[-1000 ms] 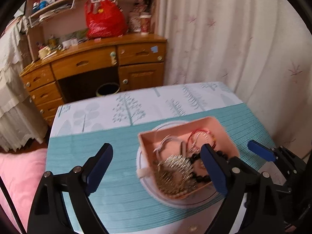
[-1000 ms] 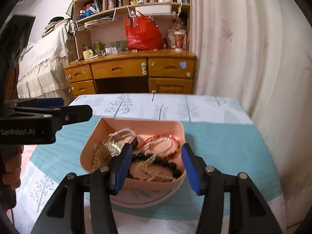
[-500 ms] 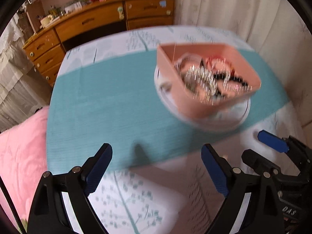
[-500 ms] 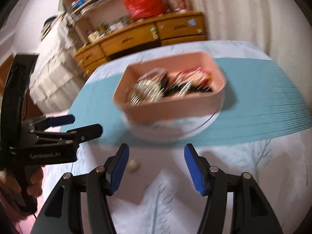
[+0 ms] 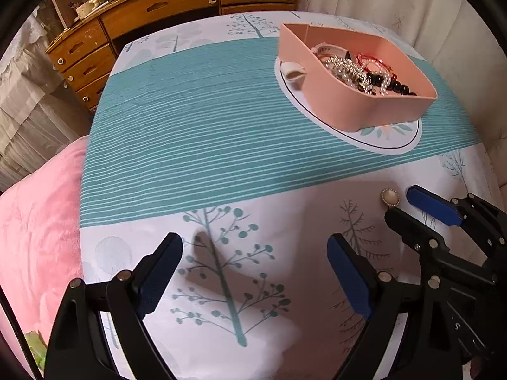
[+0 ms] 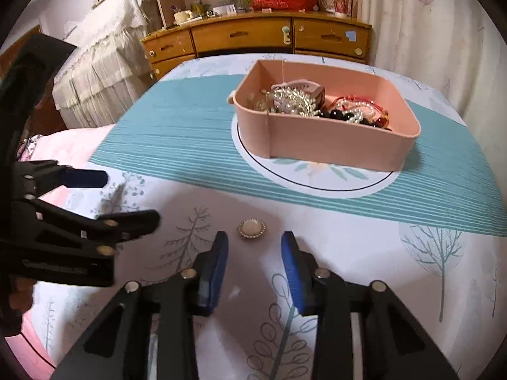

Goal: Organize jewelry
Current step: 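Move the right tool to the round white-and-gold pendant and close on it, then lift the pendant with the right tool and release it into the pink tray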

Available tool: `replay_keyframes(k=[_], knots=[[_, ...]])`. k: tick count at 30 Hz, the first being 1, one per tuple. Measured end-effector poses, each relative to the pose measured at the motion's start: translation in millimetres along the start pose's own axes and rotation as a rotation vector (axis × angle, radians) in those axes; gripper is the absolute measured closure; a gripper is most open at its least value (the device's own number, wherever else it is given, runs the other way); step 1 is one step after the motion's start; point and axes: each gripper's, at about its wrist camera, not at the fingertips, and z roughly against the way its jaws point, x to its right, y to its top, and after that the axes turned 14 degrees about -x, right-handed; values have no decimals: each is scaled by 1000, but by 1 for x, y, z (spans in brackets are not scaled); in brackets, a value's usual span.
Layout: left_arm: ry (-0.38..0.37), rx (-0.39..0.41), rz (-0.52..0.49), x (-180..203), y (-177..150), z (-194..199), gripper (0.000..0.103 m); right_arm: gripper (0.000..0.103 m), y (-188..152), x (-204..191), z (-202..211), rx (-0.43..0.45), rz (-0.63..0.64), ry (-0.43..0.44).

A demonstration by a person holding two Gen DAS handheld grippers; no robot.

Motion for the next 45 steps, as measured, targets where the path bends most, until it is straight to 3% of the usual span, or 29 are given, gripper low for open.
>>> replay_keyframes(k=[4,6,16,21,25,29,31,32,34,36,39,43,45], knots=[[-24,4,3,-8,-2,2,12,72,3,-4,-3,1,16,-16],[-24,-1,2,-11,-4,0,12,84,4,-8,-4,1,25,-34],[-26,-8,10,-29,-5,-3,12,85,24,-28,-1,26,61,17],[-47,-17,30,-39,-4,-5,12,85,55,-32,27,157,54,58],[-61,-16,42,-44,-4,-6,12,85,81,-23,57,312,5,53],[-72,-18,48,-46,-3,-6,12,85,90,2,86,477,-117,32],[-76,-19,46,-47,-2,-6,12,85,90,16,89,492,-203,3],[-79,-19,45,-47,-1,-6,12,83,92,21,87,476,-233,-8],[-84,-17,46,-48,0,-5,12,59,96,37,75,380,-308,-28],[-87,-17,50,-47,1,-6,12,55,97,48,64,298,-348,-21],[-83,-26,52,-44,2,-7,12,53,92,54,61,290,-373,-45],[-64,-36,53,-34,0,-11,11,36,84,51,56,275,-356,-60],[-37,-34,47,-26,-3,-12,11,33,76,48,50,248,-341,-66]])
